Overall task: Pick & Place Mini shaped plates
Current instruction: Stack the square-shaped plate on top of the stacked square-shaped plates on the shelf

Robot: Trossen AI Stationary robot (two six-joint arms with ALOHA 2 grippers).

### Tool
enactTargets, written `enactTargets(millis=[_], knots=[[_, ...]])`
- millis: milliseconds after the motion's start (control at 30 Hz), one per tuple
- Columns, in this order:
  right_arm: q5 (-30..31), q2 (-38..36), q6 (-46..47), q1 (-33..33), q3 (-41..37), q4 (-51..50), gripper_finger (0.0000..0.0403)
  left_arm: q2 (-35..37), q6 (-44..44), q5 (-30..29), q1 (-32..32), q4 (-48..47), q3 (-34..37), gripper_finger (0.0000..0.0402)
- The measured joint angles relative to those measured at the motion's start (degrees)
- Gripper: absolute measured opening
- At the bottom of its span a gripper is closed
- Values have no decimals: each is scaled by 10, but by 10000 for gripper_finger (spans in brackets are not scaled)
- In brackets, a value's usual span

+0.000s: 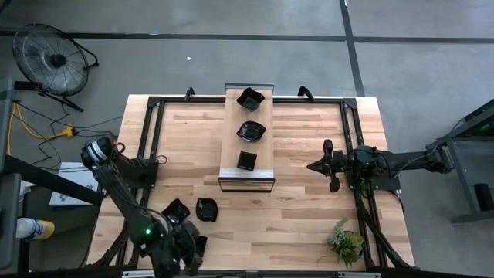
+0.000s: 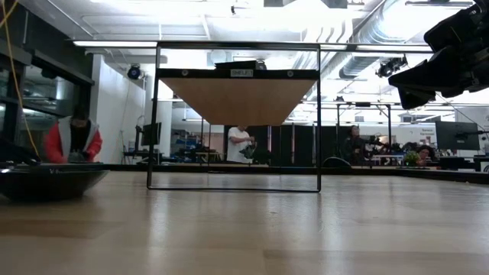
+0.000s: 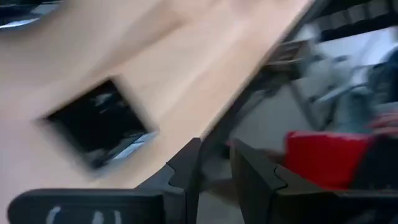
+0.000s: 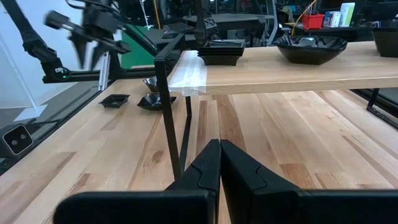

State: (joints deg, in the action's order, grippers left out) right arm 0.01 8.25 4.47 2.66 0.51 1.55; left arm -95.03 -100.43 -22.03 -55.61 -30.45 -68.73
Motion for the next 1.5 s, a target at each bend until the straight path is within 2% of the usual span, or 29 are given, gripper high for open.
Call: enactTargets(millis=[133, 300, 400, 667, 1167, 1333, 1500], knots=[[0, 0, 0, 0, 0, 0, 4, -33, 8, -61, 1, 34, -23, 83], [0, 0, 0, 0, 0, 0, 5, -57, 39, -90, 1, 33, -34, 83], [0, 0, 0, 0, 0, 0, 5, -64, 72, -53, 1, 13, -34, 83], [0, 0, 0, 0, 0, 0, 5, -76, 287, 17, 1, 14, -44, 83], [0, 0, 0, 0, 0, 0, 5, -84, 577, 91, 1, 22, -44, 83], [0, 0, 0, 0, 0, 0, 5, -84, 598, 128, -2, -16, -44, 83], [0, 0, 0, 0, 0, 0, 5, -84, 611, 110, -28, -48, -44, 91]])
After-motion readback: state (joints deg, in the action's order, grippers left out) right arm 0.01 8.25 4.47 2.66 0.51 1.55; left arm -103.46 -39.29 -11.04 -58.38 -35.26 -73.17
